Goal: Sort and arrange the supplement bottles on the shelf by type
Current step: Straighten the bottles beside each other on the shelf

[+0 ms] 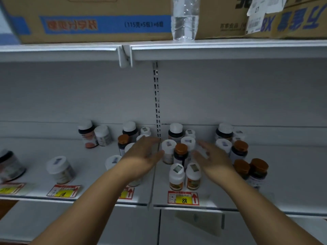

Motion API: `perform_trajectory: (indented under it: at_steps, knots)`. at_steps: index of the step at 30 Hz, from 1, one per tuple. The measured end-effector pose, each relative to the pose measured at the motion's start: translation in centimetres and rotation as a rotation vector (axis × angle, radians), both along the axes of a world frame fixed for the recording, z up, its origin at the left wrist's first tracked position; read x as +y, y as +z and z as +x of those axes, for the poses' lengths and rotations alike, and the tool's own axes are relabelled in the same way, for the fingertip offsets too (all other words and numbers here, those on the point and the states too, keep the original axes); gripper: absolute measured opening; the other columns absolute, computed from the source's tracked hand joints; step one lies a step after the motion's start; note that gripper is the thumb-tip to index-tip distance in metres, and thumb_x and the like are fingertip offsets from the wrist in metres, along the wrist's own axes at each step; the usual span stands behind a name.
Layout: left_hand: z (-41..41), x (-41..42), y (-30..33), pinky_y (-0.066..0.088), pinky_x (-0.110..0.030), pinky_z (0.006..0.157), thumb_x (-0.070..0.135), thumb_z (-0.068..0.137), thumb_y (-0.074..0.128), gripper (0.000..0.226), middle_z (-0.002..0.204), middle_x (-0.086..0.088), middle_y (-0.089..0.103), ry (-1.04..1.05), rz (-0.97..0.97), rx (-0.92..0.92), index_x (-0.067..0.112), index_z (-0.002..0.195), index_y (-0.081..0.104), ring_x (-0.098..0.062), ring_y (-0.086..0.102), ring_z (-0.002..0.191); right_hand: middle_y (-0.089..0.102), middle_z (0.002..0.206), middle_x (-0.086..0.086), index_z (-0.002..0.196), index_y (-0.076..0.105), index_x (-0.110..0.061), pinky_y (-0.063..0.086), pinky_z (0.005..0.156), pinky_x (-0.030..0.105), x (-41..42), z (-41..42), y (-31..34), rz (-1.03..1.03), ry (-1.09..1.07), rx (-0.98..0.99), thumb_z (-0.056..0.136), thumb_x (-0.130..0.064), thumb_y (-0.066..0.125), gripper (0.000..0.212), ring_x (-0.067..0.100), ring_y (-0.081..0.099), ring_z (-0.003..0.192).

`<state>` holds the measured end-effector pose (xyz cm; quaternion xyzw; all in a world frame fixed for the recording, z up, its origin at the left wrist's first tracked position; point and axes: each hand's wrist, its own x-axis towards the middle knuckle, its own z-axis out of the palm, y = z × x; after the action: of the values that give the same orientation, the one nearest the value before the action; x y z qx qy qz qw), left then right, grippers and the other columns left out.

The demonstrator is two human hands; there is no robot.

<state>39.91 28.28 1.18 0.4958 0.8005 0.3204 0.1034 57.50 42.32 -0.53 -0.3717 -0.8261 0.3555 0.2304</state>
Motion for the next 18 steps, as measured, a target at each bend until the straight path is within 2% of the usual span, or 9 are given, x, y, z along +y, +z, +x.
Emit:
perform_trajectory:
  at_steps: [1, 3, 4, 6, 8, 10, 13, 15, 18]
  knots:
    - [-0.5, -0.3, 0.1, 0.029, -0.021, 0.096, 0.048, 0.087, 0.052, 0.053, 0.146, 0.006, 0.036, 0.003, -0.012, 0.013, 0.031, 0.135, 0.038, -0.008, 0.039, 0.125, 0.052, 0.134, -0.005, 0.133, 0.043, -0.032, 0.045, 0.078, 0.019, -0.2, -0.8, 0.9, 0.047, 0.014, 0.016, 0.089, -0.044, 0.051, 0.046, 0.003, 0.058, 0.093]
    - [-1.7, -1.2, 0.1, 0.021, -0.021, 0.106, 0.049, 0.088, 0.050, 0.059, 0.152, 0.008, 0.026, 0.001, -0.028, 0.025, 0.030, 0.141, 0.032, -0.009, 0.022, 0.138, 0.048, 0.139, -0.004, 0.136, 0.041, -0.032, 0.039, 0.091, 0.024, -0.9, -2.8, 2.2, 0.087, 0.049, 0.042, 0.089, -0.042, 0.052, 0.049, 0.014, 0.052, 0.115]
    - [-2.3, -1.8, 0.1, 0.019, -0.025, 0.111, 0.048, 0.089, 0.049, 0.059, 0.153, 0.008, 0.025, 0.002, -0.027, 0.030, 0.030, 0.142, 0.031, -0.010, 0.017, 0.141, 0.048, 0.139, -0.005, 0.135, 0.041, -0.032, 0.036, 0.091, 0.023, -1.5, -3.9, 2.6, 0.094, 0.072, 0.049, 0.089, -0.041, 0.053, 0.049, 0.014, 0.048, 0.118]
    - [-4.0, -3.1, 0.1, 0.021, -0.025, 0.111, 0.043, 0.090, 0.049, 0.053, 0.151, 0.007, 0.030, 0.012, 0.002, 0.034, 0.030, 0.139, 0.034, -0.013, 0.020, 0.141, 0.053, 0.130, -0.008, 0.132, 0.044, -0.034, 0.033, 0.083, 0.015, -3.0, -6.4, 2.9, 0.111, 0.128, 0.049, 0.088, -0.039, 0.055, 0.046, 0.012, 0.049, 0.117]
    - [-6.1, -4.5, 0.2, 0.022, -0.017, 0.103, 0.041, 0.091, 0.048, 0.047, 0.145, 0.006, 0.038, 0.023, 0.044, 0.033, 0.028, 0.135, 0.040, -0.012, 0.027, 0.136, 0.058, 0.119, -0.009, 0.127, 0.050, -0.032, 0.034, 0.075, 0.005, -4.6, -9.0, 2.7, 0.125, 0.202, 0.076, 0.087, -0.037, 0.058, 0.041, 0.012, 0.052, 0.114]
    - [-8.6, -5.9, 0.2, 0.025, -0.022, 0.104, 0.045, 0.091, 0.046, 0.047, 0.144, 0.009, 0.039, 0.047, 0.053, 0.000, 0.032, 0.135, 0.039, -0.015, 0.030, 0.136, 0.054, 0.128, -0.007, 0.128, 0.050, -0.027, 0.029, 0.080, 0.005, -6.1, -11.8, 2.4, 0.149, 0.263, 0.066, 0.087, -0.037, 0.058, 0.043, 0.007, 0.047, 0.117]
    - [-12.8, -8.2, 0.1, 0.025, -0.033, 0.113, 0.051, 0.089, 0.044, 0.054, 0.152, 0.011, 0.027, 0.100, 0.018, -0.043, 0.035, 0.139, 0.032, -0.012, 0.019, 0.142, 0.052, 0.125, -0.007, 0.129, 0.050, -0.024, 0.030, 0.088, 0.015, -7.9, -16.9, 2.2, 0.178, 0.300, 0.077, 0.089, -0.035, 0.056, 0.043, 0.009, 0.047, 0.116]
    - [-15.6, -9.6, 0.3, 0.027, -0.037, 0.113, 0.051, 0.089, 0.045, 0.052, 0.151, 0.010, 0.031, 0.106, 0.045, -0.048, 0.034, 0.137, 0.037, -0.014, 0.023, 0.141, 0.056, 0.117, -0.007, 0.125, 0.054, -0.024, 0.036, 0.084, 0.020, -9.1, -20.8, 2.3, 0.192, 0.291, 0.077, 0.088, -0.033, 0.058, 0.038, 0.012, 0.053, 0.110]
    - [-19.3, -11.6, 0.7, 0.021, -0.022, 0.108, 0.047, 0.090, 0.047, 0.047, 0.147, 0.009, 0.038, 0.101, 0.108, -0.031, 0.031, 0.134, 0.043, -0.012, 0.024, 0.140, 0.060, 0.124, 0.010, 0.121, 0.057, -0.008, 0.041, 0.090, 0.027, -9.8, -27.0, 2.2, 0.239, 0.334, -0.006, 0.087, -0.022, 0.059, 0.036, 0.027, 0.055, 0.112]
